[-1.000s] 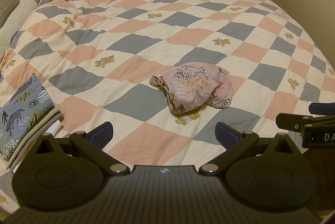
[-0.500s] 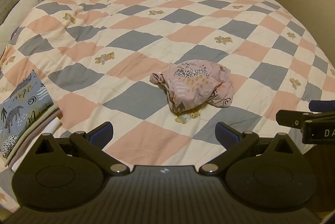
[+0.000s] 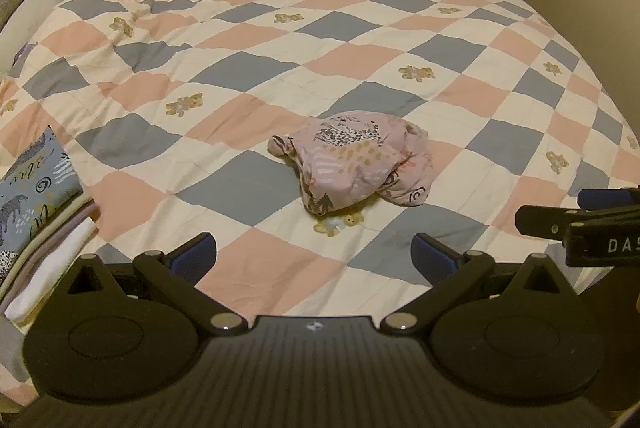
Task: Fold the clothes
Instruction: 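Move both tools to the pink garment and close the right gripper on its waistband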
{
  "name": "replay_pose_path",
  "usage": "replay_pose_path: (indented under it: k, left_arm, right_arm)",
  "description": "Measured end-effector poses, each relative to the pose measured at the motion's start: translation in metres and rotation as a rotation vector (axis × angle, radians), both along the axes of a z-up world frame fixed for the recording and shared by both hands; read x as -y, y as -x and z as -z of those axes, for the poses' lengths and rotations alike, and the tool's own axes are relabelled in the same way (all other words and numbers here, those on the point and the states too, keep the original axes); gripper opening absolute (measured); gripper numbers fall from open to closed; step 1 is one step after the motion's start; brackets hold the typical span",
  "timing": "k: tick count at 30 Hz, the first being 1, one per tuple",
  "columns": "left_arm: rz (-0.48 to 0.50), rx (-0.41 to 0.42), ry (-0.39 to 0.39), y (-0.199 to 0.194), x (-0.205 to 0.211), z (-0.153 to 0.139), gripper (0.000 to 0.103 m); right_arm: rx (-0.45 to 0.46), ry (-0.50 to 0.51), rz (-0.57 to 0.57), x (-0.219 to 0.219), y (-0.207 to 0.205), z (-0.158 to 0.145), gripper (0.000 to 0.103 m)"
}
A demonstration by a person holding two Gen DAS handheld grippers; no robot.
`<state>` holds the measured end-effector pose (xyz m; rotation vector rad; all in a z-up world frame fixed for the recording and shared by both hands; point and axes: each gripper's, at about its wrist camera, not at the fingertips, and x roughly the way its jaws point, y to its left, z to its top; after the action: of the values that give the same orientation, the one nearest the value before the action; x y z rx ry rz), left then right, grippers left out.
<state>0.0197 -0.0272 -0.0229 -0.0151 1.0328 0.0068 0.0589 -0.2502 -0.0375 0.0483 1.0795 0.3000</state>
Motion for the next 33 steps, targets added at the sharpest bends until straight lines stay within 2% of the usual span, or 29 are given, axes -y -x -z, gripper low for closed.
replay_pose_path:
  k: [8,14,20,25,31,32,33]
  left_arm:
    - [0.005,0.045,-0.022,-0.009,0.007,0.018,0.102]
    - [0.054,0.107,-0.074,-0.026,0.001,0.055,0.102]
    - [0.112,0.146,-0.044,-0.047,-0.020,0.110,0.102]
    - [0.225,0.191,-0.075,-0.062,-0.032,0.171,0.102]
    - [0.404,0.287,-0.064,-0.068,-0.026,0.216,0.102]
    - [0.430,0.302,-0.064,-0.069,-0.024,0.222,0.102]
    - [0.446,0.324,-0.064,-0.070,-0.020,0.226,0.100]
  right_arm:
    - [0.044,0.006,-0.093,0.006,-0.016,0.012,0.101]
    - [0.128,0.029,-0.269,-0.014,-0.035,0.062,0.101]
    - [0.264,0.090,-0.431,-0.045,-0.051,0.110,0.098]
    - [0.386,0.198,-0.516,-0.065,-0.066,0.155,0.092]
    - [0.505,0.282,-0.644,-0.083,-0.074,0.197,0.089]
    - [0.519,0.286,-0.666,-0.084,-0.075,0.202,0.084]
    - [0.533,0.288,-0.687,-0.086,-0.076,0.208,0.072]
